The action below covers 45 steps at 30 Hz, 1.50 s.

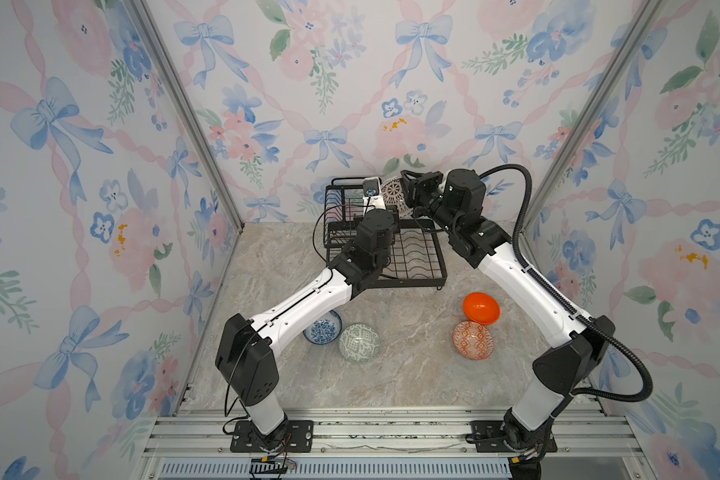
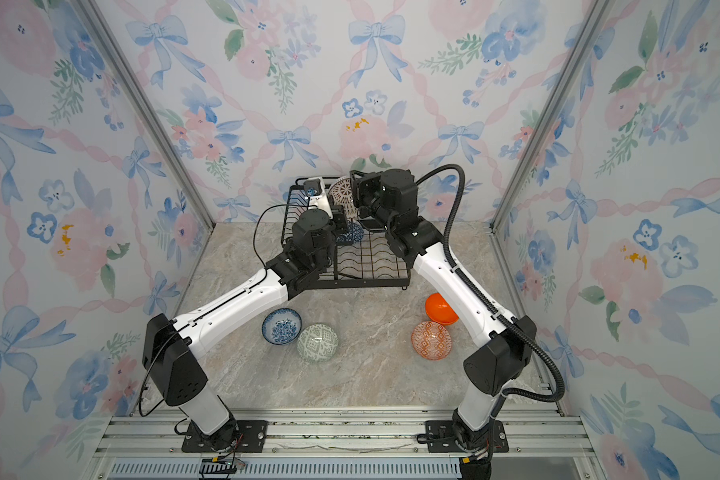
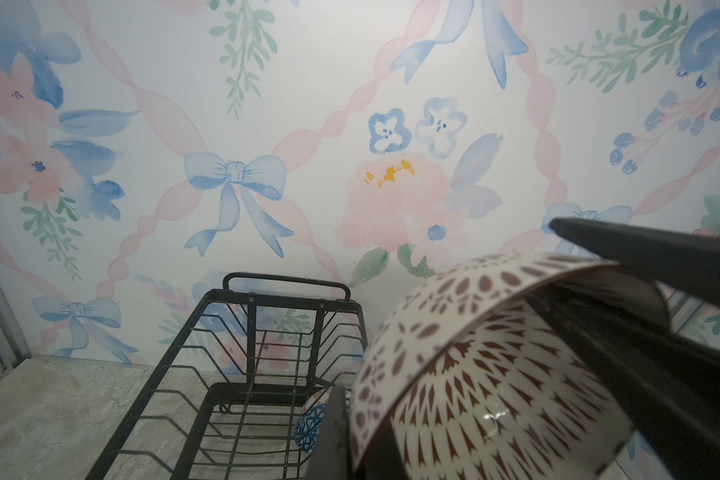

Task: Load the bowls into the dish rack
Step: 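Grasp the maroon-patterned bowl's rim with the right gripper while the left holds it, then open and draw back the left gripper while the right carries the bowl to the rack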

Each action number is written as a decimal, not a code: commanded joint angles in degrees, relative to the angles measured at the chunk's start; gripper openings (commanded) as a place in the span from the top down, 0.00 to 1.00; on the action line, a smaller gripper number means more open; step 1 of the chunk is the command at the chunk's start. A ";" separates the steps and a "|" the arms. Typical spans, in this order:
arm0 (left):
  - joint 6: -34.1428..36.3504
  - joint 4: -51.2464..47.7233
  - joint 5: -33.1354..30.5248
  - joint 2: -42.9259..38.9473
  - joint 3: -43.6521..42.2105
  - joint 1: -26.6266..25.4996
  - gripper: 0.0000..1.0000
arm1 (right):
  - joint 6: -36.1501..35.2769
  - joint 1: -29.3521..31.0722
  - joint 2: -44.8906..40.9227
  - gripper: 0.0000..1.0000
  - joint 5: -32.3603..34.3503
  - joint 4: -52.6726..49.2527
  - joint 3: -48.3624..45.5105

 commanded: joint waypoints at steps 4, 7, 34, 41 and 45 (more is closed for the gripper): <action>1.27 3.40 -2.55 -1.16 0.13 -0.51 1.00 | -1.05 -0.65 -1.17 0.91 2.10 1.66 -1.47; 1.35 3.39 -2.63 -1.15 0.07 -0.51 1.00 | -0.95 -0.65 -1.35 0.94 2.02 1.68 -1.73; 1.35 0.86 3.03 -5.38 -5.01 -0.07 0.58 | -0.51 -1.59 -1.52 1.00 0.59 7.41 -2.93; -1.37 -4.86 4.33 -6.40 -4.87 0.76 0.34 | -0.19 -2.41 -2.06 1.00 0.26 8.48 -4.47; -2.83 -6.97 4.86 -7.22 -5.47 1.21 0.18 | -0.84 -2.76 -2.80 1.00 0.24 8.65 -5.31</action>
